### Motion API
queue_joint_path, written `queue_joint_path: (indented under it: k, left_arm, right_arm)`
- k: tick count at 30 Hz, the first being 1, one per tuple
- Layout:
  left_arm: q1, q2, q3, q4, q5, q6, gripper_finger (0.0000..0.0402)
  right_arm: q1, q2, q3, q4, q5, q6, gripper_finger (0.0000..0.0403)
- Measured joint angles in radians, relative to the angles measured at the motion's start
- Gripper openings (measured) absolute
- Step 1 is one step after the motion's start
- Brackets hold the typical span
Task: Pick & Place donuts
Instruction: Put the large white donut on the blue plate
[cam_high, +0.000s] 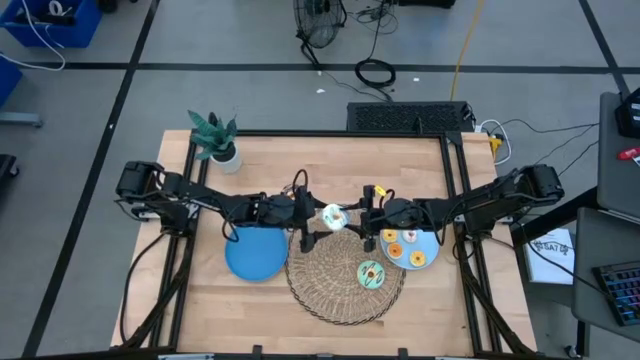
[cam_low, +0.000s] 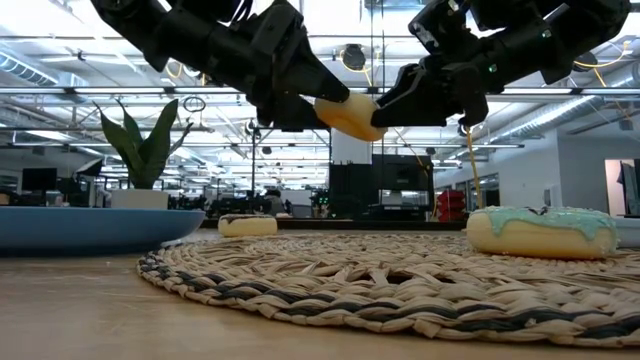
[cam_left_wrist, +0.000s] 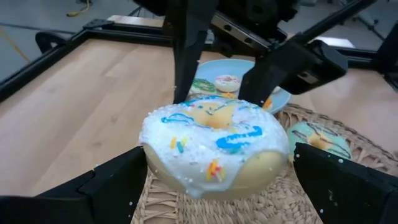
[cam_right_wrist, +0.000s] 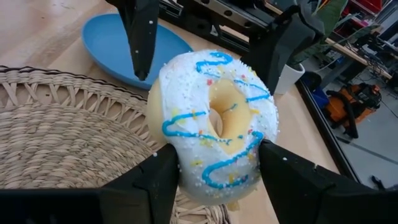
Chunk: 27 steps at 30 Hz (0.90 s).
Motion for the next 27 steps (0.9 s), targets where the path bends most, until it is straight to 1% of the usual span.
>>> queue_joint_path:
  k: [10,12,14,20,22,27]
  left_arm:
    - [0.007,0.000,0.000,0.000,-0.030,0.003,0.0397]
    - [0.007,0.000,0.000,0.000,-0.028,0.010,0.0390]
    - [0.007,0.000,0.000,0.000,-0.028,0.017,0.0372]
    - [0.007,0.000,0.000,0.000,-0.023,0.021,0.0281]
    - [0.007,0.000,0.000,0.000,-0.022,0.016,0.0256]
    - [0.007,0.000,0.000,0.000,-0.020,-0.025,0.0218]
  right_arm:
    - [0.000,0.000,0.000,0.000,0.001,0.000,0.0201]
    - [0.000,0.000,0.000,0.000,0.001,0.000,0.0201]
    - [0.000,0.000,0.000,0.000,0.001,0.000,0.0201]
    - [0.000,0.000,0.000,0.000,0.001,0.000,0.0201]
    - [0.000,0.000,0.000,0.000,0.001,0.000,0.0201]
    - [0.000,0.000,0.000,0.001,0.001,0.005,0.0201]
